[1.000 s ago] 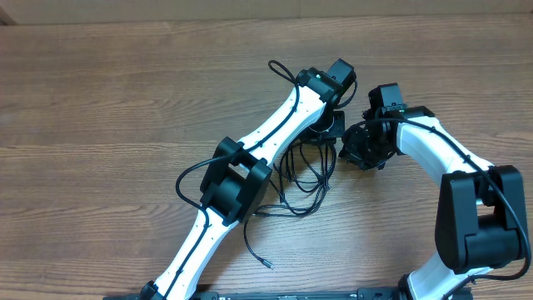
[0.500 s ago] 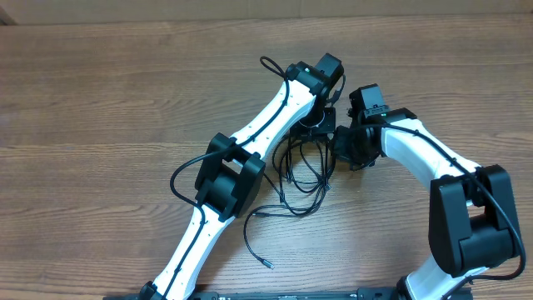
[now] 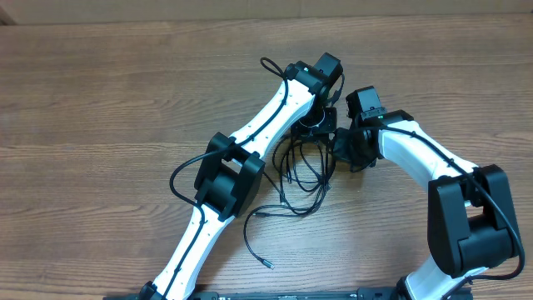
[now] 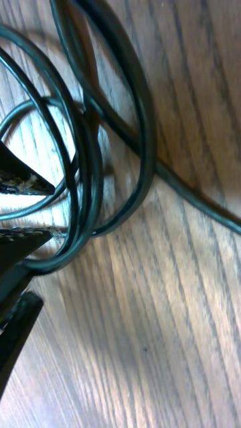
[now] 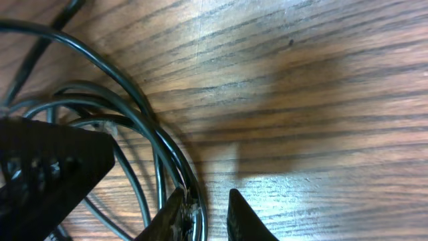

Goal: Untangle cables

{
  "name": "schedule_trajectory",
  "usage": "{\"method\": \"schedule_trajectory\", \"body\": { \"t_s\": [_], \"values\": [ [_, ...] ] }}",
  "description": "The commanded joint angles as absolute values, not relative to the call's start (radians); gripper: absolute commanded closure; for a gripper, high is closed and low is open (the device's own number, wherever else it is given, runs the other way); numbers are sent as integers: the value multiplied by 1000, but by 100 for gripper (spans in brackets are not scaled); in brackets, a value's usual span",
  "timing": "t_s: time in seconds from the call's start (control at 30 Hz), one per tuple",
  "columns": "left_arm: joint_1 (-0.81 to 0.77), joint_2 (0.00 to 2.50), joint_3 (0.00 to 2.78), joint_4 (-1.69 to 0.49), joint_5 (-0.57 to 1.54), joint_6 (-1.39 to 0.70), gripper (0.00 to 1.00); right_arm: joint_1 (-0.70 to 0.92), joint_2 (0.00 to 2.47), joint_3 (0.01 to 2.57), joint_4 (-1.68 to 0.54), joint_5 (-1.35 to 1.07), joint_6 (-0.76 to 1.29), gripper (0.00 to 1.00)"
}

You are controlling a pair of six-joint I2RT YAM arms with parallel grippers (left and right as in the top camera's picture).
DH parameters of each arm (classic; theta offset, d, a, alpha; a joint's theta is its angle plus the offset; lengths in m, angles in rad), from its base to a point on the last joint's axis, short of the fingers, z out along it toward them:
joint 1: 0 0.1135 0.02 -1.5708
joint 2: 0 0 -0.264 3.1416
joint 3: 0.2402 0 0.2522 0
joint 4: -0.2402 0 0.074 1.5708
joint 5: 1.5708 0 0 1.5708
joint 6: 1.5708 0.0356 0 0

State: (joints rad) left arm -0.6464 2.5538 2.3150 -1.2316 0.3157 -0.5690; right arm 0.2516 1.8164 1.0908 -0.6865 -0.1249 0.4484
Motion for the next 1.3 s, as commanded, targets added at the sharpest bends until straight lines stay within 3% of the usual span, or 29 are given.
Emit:
{"method": "schedule_trajectory", "body": {
  "t_s": [0.0, 0.37, 0.47, 0.77, 0.97, 1.27],
  "values": [
    [-663, 2564, 2325, -1225, 360, -561, 82, 275, 1794, 1044, -648, -123, 437, 82],
    [-671, 2564, 2275, -1216, 347, -561, 84, 273, 1794, 947, -612, 138, 446, 84],
    [-667, 2564, 2228, -1206, 307, -561, 84, 265, 1794, 947, -622, 185, 453, 80],
    [-594, 2564, 2152, -1233, 187, -560, 92, 168, 1794, 947, -625, 187, 453, 75],
    [-496, 2564, 2152, -1317, 76, -560, 91, 81, 1794, 947, -622, 178, 506, 71],
    [-358, 2564, 2152, -1378, 71, -517, 87, 57, 1794, 947, -590, 125, 506, 68]
  ]
}}
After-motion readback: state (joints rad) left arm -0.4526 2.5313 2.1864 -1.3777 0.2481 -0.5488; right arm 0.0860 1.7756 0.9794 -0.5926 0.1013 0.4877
